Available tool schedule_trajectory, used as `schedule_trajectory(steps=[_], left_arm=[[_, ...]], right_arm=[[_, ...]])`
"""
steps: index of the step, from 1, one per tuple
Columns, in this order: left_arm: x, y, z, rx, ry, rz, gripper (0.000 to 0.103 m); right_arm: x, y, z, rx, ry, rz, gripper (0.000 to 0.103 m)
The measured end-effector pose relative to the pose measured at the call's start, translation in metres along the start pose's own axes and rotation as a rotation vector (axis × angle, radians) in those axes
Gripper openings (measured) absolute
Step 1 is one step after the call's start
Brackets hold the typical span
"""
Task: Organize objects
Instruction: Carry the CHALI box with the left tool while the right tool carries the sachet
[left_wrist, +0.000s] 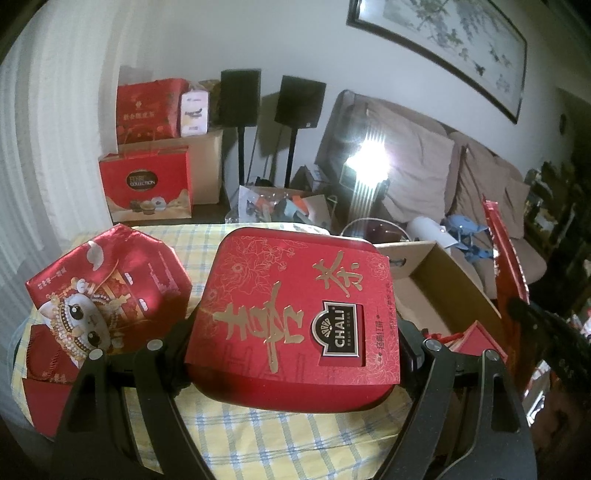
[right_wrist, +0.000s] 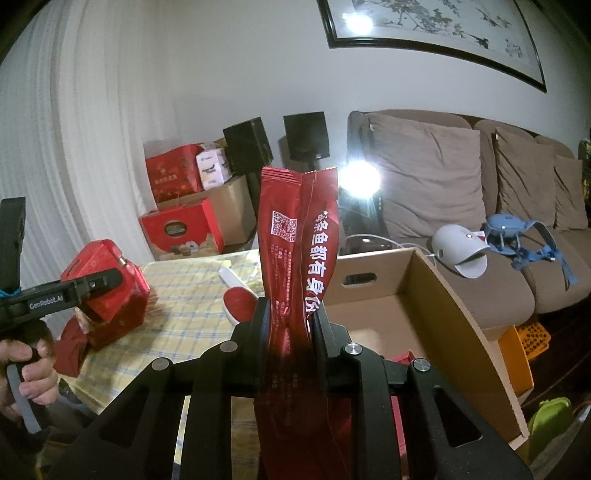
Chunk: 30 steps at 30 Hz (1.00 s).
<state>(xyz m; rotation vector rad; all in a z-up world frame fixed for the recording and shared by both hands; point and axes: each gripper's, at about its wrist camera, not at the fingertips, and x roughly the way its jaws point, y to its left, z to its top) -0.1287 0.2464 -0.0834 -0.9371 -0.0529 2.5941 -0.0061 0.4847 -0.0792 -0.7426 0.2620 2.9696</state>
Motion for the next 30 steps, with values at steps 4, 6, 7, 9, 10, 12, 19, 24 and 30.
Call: schedule_trajectory(steps=[4,6,7,9,10,12,19,24,30], left_arm=[[0.0,-0.007,0.001,0.012,-0.008,-0.005,0.081],[0.0,-0.01,0.001,0.019,-0.009,-0.012,0.081],[0.0,-0.011,0.001,0.022,-0.009,-0.012,0.081],[0.0,-0.014,0.001,0.027,-0.01,-0.013,0.081],[0.0,-0.014,0.001,0.027,-0.01,-0.015,0.081],[0.0,-0.015,0.001,0.028,-0.008,-0.016,0.081],[0.001,-0.018,0.003,0.032,-0.005,-0.022,0.081],[0.001,-0.022,0.003,0.037,-0.001,-0.028,0.081],[0.001,-0.025,0.004,0.041,-0.004,-0.033,0.081]], right_arm=[[0.0,-0.001,0.0,-0.003,0.0,-0.005,0.021],[0.0,-0.002,0.0,-0.002,0.0,-0.008,0.021],[0.0,-0.003,0.001,-0.001,0.0,-0.011,0.021],[-0.001,-0.004,0.001,0.0,-0.001,-0.016,0.021],[-0.002,-0.005,0.001,0.0,-0.003,-0.019,0.021],[-0.003,-0.007,0.002,0.002,-0.006,-0.022,0.021],[-0.006,-0.013,0.003,0.012,-0.009,-0.031,0.021],[-0.007,-0.016,0.004,0.015,-0.01,-0.039,0.021],[-0.01,-0.022,0.004,0.022,-0.015,-0.055,0.021]])
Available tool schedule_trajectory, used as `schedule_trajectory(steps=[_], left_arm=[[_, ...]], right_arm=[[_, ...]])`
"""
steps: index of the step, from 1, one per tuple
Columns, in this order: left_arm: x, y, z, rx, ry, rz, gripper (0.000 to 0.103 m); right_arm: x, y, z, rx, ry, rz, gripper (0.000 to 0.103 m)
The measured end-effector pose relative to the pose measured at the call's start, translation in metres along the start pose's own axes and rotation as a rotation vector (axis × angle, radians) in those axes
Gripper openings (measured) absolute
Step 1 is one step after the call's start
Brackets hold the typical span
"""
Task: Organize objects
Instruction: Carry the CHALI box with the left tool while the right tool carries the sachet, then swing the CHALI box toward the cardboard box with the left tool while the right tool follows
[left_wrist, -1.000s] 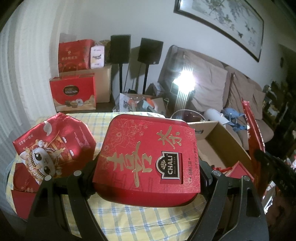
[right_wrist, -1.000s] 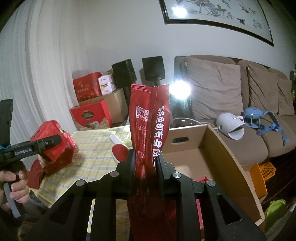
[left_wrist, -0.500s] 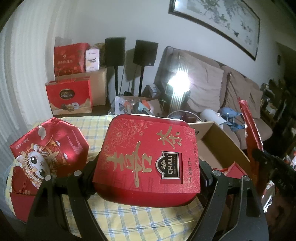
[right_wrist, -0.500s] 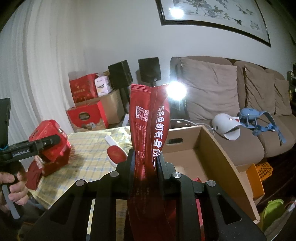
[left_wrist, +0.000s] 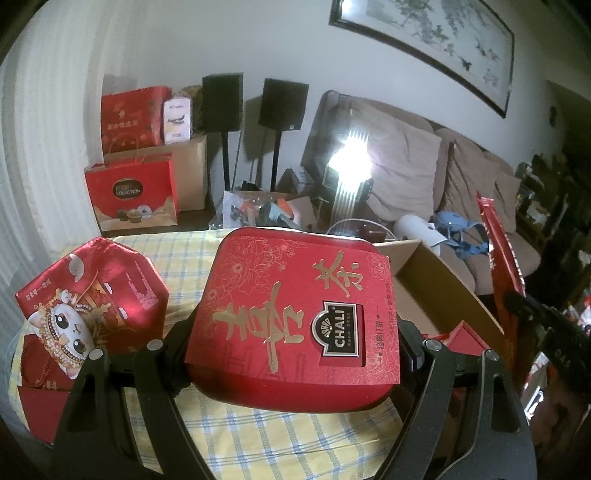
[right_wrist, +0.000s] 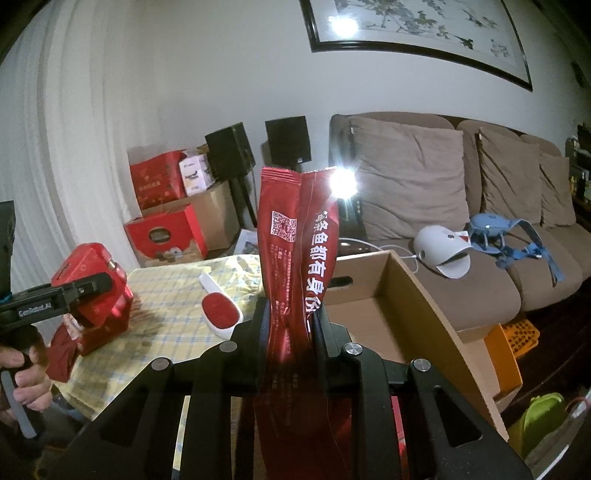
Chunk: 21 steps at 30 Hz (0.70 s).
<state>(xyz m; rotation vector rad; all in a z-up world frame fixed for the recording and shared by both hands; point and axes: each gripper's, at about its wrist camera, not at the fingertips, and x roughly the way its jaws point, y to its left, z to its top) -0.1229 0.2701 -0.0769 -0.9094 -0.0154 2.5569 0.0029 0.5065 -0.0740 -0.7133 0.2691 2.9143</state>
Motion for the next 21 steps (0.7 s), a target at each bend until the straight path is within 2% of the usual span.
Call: schedule_trajectory(steps=[21], left_arm=[[0.002,-0.015,0.004,0.026,0.001,-0.028,0.081]], right_arm=[[-0.003,-0.011,0.002,0.007,0.001,-0.011,0.021]])
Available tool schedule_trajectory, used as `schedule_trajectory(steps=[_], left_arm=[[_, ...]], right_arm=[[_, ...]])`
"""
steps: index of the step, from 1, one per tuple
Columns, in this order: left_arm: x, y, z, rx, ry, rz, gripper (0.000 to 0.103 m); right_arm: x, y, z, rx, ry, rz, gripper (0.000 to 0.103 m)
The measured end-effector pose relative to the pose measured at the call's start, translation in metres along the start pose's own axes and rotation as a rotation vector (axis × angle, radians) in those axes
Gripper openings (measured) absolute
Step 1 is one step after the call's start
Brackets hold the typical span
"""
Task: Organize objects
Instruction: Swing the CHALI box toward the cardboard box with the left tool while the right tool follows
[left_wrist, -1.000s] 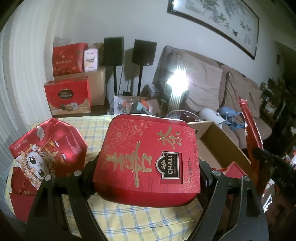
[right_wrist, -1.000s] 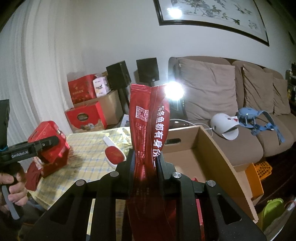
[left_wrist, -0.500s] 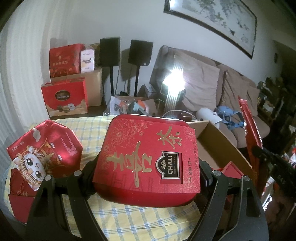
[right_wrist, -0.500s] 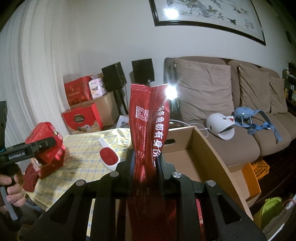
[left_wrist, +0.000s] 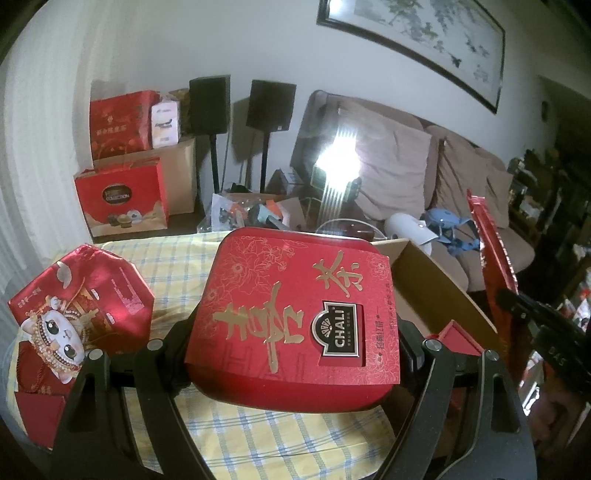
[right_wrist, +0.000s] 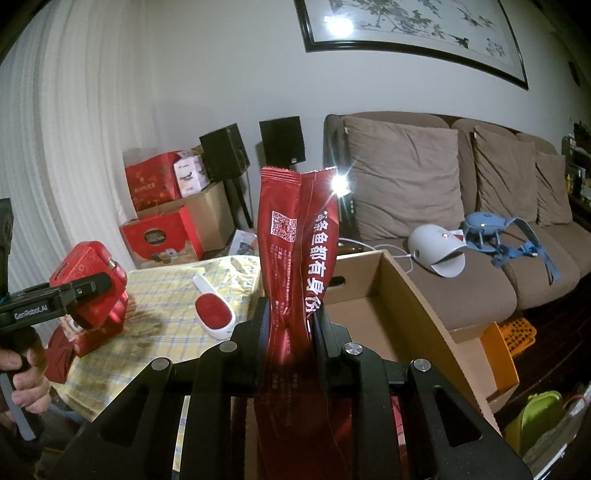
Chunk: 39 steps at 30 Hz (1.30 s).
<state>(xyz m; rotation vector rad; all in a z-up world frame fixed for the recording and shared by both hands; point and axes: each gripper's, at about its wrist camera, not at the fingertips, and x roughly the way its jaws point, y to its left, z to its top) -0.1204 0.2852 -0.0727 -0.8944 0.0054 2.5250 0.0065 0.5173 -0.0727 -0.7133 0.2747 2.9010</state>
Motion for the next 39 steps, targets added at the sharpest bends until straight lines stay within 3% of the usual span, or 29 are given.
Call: schedule_trajectory(steps=[39], left_arm=[[0.014,-0.018,0.009,0.041,-0.002,-0.034,0.081]], right_arm=[[-0.005,-0.03,0.002,0.031,0.002,-0.075,0.022]])
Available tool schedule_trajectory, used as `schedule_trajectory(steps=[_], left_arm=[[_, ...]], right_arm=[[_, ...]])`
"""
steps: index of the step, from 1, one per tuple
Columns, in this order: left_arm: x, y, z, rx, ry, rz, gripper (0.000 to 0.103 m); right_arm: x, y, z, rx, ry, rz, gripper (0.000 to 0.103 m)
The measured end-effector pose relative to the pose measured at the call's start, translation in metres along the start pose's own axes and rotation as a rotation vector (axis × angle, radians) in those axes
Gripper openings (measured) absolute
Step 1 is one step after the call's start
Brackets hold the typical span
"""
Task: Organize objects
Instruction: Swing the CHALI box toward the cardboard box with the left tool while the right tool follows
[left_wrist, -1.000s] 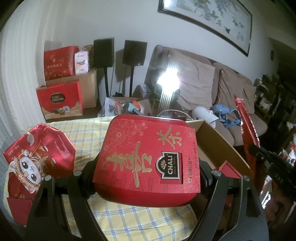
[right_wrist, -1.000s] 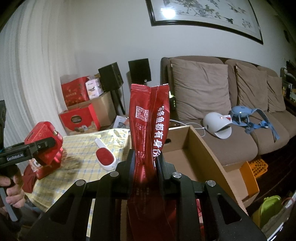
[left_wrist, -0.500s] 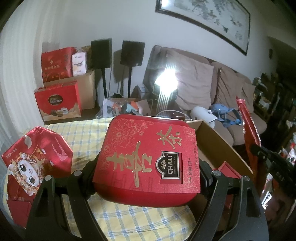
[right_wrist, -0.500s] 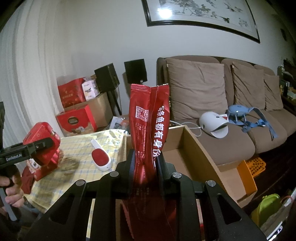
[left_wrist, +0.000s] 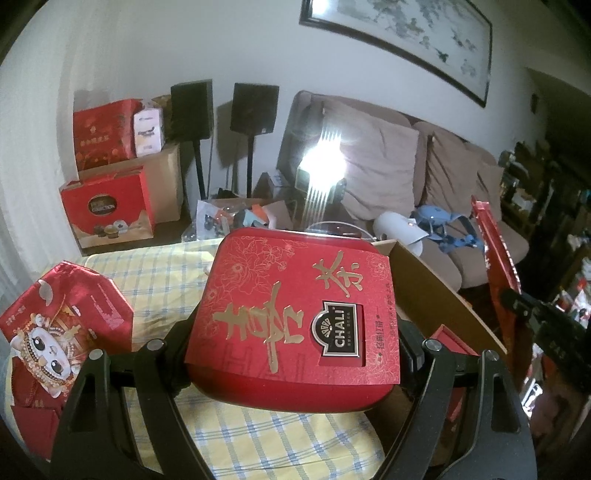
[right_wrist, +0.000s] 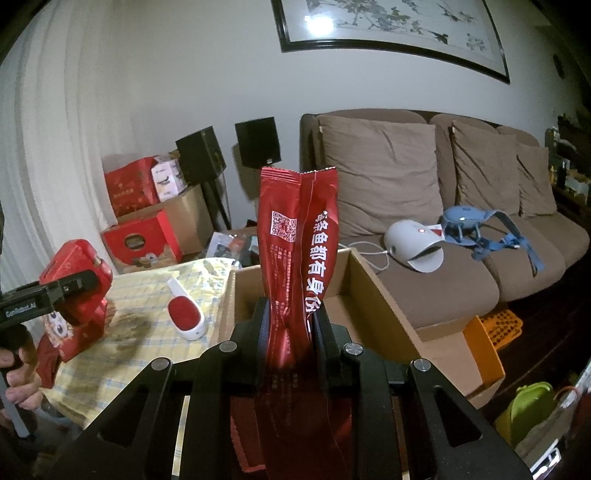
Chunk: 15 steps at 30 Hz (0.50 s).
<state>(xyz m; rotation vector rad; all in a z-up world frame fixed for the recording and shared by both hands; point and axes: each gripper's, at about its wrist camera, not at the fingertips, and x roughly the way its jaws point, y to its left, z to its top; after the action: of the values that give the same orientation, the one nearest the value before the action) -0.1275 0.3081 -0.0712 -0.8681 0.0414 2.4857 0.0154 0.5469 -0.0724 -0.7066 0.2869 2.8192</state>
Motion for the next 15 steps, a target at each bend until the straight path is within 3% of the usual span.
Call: schedule_trajectory(steps=[15], left_arm=[[0.004,-0.014,0.002,0.015,0.003,-0.03,0.081]], right_arm=[[-0.006,-0.016,0.001,0.022,-0.007,-0.033,0.022]])
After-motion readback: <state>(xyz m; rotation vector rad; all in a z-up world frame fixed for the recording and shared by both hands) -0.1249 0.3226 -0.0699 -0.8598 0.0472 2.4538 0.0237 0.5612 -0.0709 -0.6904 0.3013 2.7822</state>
